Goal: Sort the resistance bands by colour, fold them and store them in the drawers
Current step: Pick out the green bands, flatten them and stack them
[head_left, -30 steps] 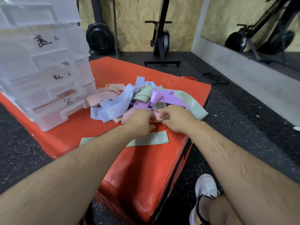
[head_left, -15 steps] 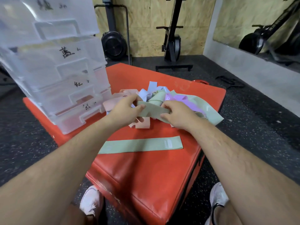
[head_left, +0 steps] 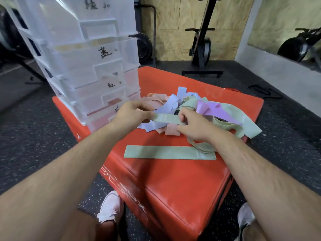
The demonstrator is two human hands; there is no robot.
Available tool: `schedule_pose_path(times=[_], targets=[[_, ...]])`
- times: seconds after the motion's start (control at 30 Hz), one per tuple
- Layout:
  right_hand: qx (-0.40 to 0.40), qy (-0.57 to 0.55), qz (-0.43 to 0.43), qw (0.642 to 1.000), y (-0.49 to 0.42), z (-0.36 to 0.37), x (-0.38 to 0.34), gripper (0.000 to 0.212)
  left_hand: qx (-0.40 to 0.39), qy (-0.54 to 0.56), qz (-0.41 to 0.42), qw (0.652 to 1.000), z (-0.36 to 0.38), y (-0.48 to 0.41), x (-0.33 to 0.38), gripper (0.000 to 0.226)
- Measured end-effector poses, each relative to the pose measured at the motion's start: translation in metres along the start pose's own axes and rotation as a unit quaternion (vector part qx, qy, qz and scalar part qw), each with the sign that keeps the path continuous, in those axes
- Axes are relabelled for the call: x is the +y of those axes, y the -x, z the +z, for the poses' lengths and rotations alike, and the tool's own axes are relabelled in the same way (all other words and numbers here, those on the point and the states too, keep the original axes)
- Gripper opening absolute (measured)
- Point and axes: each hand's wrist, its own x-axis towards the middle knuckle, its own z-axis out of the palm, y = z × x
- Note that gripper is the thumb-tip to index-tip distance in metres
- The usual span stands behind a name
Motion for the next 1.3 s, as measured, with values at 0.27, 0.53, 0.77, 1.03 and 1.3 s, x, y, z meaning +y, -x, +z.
schedule_pose_path(times=[0.27, 0.53, 0.77, 1.03, 1.3], targets=[[-0.021, -0.039, -0.002, 0.999, -0.004, 0.008, -0.013, 0.028, 0.0, 0.002, -0.004, 1.0, -0.019, -0.001, -0.017, 0.039], [-0.111, 0.14, 0.04, 0.983, 0.005, -0.014, 0.002, 0.011, 0.029, 0.02, -0.052, 0.998, -0.042, 0.0, -0.036, 0.035], [-0.143, 0.123, 0.098, 0.977, 0.022, -0.036, 0.029, 0.004, 0.017, 0.057, -0.117, 0.991, -0.059, 0.006, -0.063, 0.032], [-0.089, 0.165, 0.069, 0.98, 0.04, -0.036, 0.044, 0.006, -0.016, 0.025, -0.145, 0.989, -0.045, 0.018, -0.08, 0.03], [-0.03, 0.138, 0.079, 0.987, 0.054, -0.036, 0.06, 0.008, -0.015, -0.058, -0.142, 0.988, -0.031, 0.029, -0.09, 0.026]])
